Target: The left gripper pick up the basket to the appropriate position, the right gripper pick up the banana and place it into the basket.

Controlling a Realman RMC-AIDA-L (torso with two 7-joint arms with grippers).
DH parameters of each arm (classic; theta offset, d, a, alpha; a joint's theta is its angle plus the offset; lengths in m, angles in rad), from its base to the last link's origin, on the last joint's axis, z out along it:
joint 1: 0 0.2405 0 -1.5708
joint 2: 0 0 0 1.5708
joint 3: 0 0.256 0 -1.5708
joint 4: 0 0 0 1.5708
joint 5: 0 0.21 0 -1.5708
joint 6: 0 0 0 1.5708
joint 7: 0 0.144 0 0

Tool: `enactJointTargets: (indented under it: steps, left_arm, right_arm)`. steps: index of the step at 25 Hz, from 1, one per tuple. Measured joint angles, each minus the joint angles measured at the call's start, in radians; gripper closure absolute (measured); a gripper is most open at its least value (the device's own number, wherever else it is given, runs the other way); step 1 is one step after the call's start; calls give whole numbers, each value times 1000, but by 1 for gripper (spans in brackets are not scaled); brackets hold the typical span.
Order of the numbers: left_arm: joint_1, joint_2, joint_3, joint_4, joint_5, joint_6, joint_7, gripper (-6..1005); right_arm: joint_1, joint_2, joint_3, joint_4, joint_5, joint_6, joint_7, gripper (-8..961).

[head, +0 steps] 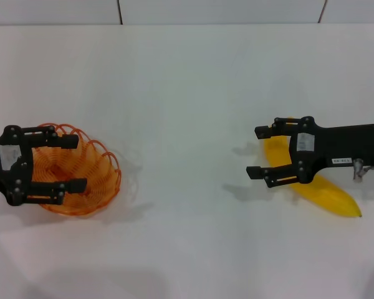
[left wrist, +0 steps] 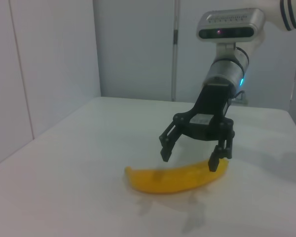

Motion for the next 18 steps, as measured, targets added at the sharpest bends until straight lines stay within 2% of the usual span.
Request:
enactJointTargets:
  steps: [16, 18]
  left_arm:
    - [0, -1, 0, -5, -4, -15, -9, 225]
    - [-11, -2, -10, -1, -7, -44, -74, 228]
  right_arm:
    - [9, 5, 2, 0, -27, 13, 5, 61]
    - [9, 5, 2, 0, -27, 13, 5, 61]
